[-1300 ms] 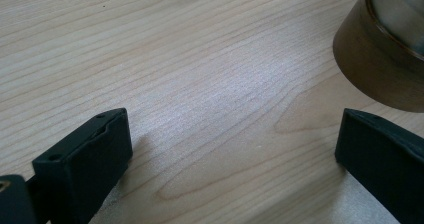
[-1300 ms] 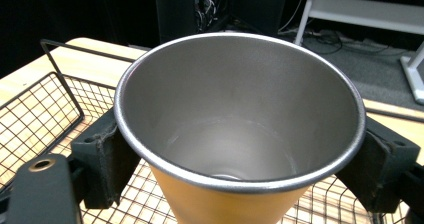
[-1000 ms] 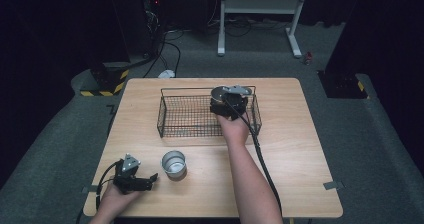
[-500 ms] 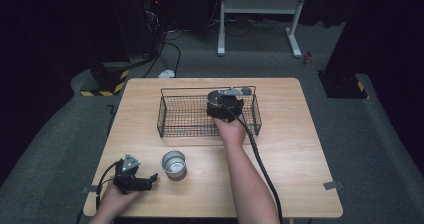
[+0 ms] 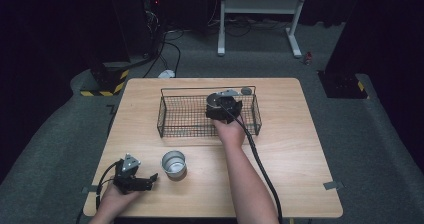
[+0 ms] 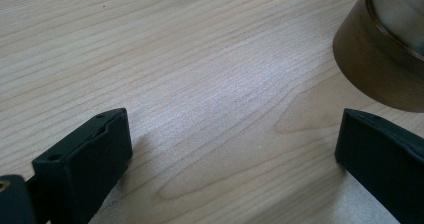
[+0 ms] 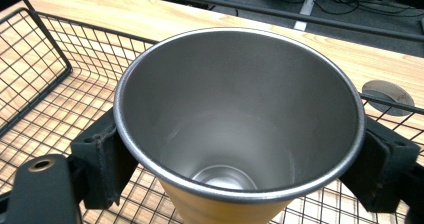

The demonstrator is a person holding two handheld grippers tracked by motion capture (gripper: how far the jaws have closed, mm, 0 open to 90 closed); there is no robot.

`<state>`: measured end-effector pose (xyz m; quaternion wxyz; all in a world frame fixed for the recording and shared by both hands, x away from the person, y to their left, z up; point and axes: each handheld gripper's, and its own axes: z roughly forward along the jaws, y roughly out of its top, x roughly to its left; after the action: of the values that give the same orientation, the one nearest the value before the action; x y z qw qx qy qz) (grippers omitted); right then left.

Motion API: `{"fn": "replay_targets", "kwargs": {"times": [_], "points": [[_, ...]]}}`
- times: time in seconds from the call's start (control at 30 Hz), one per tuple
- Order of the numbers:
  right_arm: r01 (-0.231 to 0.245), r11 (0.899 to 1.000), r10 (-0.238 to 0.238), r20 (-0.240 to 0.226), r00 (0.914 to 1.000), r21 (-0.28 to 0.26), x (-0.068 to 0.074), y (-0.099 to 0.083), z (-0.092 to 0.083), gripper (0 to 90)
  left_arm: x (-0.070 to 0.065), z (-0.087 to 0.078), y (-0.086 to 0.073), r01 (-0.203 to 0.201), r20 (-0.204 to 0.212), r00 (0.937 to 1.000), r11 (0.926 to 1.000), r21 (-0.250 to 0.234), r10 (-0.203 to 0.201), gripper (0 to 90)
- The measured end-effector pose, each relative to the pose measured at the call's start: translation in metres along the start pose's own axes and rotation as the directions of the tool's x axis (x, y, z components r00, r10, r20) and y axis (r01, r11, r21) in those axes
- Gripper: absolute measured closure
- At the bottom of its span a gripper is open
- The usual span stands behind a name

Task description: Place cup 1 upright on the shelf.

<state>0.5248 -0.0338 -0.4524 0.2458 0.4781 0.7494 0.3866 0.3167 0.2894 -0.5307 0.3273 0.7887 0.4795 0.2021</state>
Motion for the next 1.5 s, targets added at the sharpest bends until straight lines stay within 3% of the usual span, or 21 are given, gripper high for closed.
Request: {"fn": "replay_targets", "kwargs": {"times": [1.23, 1.5], "points": [[0.022, 1.0, -0.022, 0.002, 0.9998, 0.022, 0.0045, -0.008, -0.0006, 13.6, 0.0, 0.0, 0.0, 0.001, 0.0, 1.0, 1.0, 0.0, -0.001, 2.1], [0.003, 1.0, -0.003, -0.003, 1.0, 0.03, 0.0039, -0.0076, -0.001, 13.5, 0.0, 0.0, 0.0, 0.001, 0.0, 1.0, 1.0, 0.0, -0.001, 2.1]]}}
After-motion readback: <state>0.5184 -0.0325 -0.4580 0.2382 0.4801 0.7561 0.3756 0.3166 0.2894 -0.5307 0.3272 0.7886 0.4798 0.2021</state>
